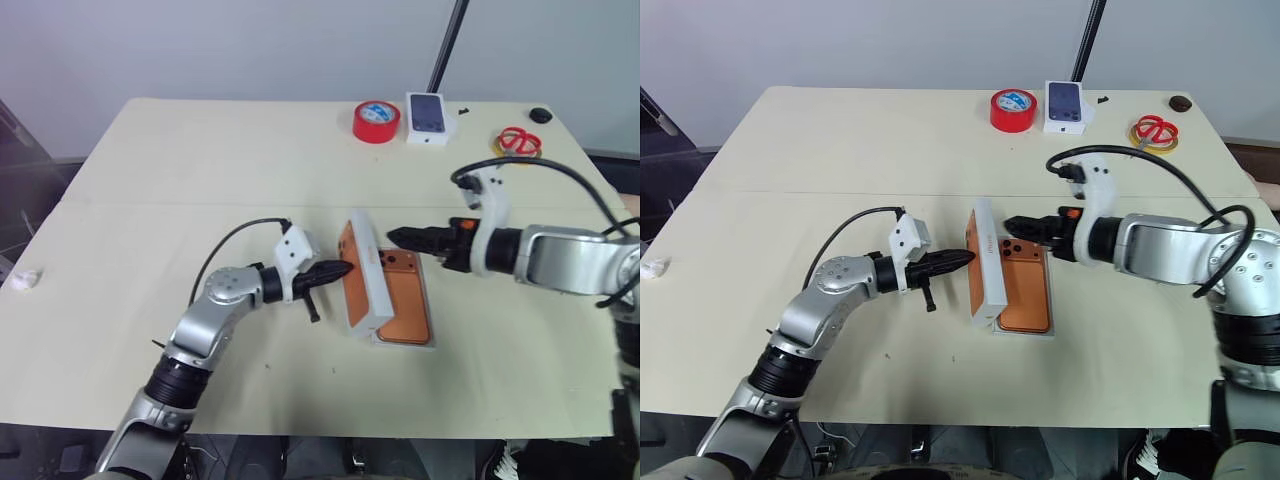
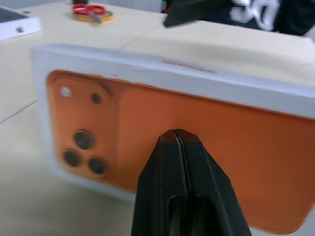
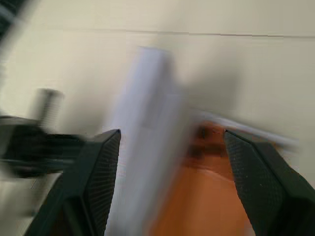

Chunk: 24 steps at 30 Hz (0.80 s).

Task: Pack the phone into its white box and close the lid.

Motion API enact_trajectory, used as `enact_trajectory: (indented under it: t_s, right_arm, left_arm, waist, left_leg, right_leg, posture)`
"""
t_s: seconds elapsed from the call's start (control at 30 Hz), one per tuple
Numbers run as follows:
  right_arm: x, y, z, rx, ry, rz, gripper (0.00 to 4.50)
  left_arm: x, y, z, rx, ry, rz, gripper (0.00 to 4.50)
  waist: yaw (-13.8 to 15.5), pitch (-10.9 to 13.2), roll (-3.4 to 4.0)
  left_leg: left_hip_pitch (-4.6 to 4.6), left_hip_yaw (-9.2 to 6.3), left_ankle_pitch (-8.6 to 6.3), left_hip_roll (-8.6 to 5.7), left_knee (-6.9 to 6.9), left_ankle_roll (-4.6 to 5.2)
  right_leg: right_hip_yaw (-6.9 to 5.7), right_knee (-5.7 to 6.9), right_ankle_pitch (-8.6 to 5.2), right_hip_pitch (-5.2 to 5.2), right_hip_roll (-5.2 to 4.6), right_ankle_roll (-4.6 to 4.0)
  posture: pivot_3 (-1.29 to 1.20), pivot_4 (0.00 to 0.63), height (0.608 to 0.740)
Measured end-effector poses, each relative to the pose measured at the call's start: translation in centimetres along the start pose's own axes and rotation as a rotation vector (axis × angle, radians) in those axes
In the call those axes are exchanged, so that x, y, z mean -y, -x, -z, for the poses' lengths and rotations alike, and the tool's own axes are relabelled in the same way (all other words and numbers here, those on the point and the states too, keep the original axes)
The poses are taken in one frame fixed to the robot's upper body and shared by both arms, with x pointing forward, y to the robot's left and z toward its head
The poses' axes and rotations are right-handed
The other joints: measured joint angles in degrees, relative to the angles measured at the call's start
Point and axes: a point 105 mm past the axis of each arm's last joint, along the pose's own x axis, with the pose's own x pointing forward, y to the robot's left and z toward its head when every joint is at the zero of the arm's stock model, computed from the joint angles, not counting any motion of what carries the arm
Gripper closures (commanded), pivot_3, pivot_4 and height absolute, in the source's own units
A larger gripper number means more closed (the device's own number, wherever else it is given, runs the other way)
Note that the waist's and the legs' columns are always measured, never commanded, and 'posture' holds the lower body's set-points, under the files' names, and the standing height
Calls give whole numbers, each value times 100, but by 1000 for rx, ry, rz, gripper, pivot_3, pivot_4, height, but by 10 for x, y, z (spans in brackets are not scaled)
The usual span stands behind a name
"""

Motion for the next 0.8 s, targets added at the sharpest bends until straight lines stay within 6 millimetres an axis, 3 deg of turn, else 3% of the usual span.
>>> enact_trajectory:
  t_s: [0.13, 0.17, 0.27, 0.37, 0.57, 0.67, 0.8]
  right_arm:
    - [10, -4, 7, -43, 154, 41, 4354]
    - [10, -6, 10, -53, 207, 43, 4443]
    - [12, -8, 11, -58, 360, 66, 4443]
    - [19, -11, 17, -69, 547, 104, 4443]
    - [24, -18, 44, -159, 668, 67, 4443]
    - [24, -19, 51, -179, 682, 46, 4443]
    - [15, -23, 55, -181, 702, -6, 4443]
  left_arm:
    - [5, -9, 4, -1, 21, 19, 4500]
    - [5, -11, 3, 4, 26, 20, 4500]
    - [3, -13, 0, 17, 30, 3, 4500]
    - [-12, -5, -5, 33, 62, -77, 4500]
    - [-40, 20, 6, -81, 128, -230, 4500]
    - [-42, 27, 15, -156, 125, -237, 4500]
    - [-27, 19, 29, -251, 92, -156, 4500]
  waist:
    - [-2, -1, 1]
    - [0, -1, 2]
    - [8, -1, 2]
    - [6, 0, 1]
    - [3, 0, 1]
    - [7, 0, 1]
    - [18, 0, 1]
  left_leg:
    - [1, 1, 0, 0, 3, 0]
    - [1, 1, 0, 0, 3, 0]
    - [0, 0, 0, -1, 3, 0]
    - [0, -1, 0, -1, 3, 0]
    - [1, -1, 0, -2, 4, 0]
    - [1, -1, 0, -2, 4, 0]
    - [2, -1, 1, -4, 6, -1]
  right_leg:
    - [2, 1, 0, 0, 0, 0]
    - [2, 1, 0, -1, 0, 0]
    - [2, 0, 0, -1, -1, 0]
    - [1, -1, 0, -1, -2, 0]
    - [1, 1, 0, -1, -1, 1]
    - [1, 1, 0, 0, -2, 0]
    - [1, 0, 0, 2, -5, 0]
  posture:
    - [0, 150, 732]
    - [0, 150, 732]
    - [0, 150, 732]
    - [0, 150, 732]
    - [0, 150, 732]
    - [0, 150, 732]
    - [0, 150, 732]
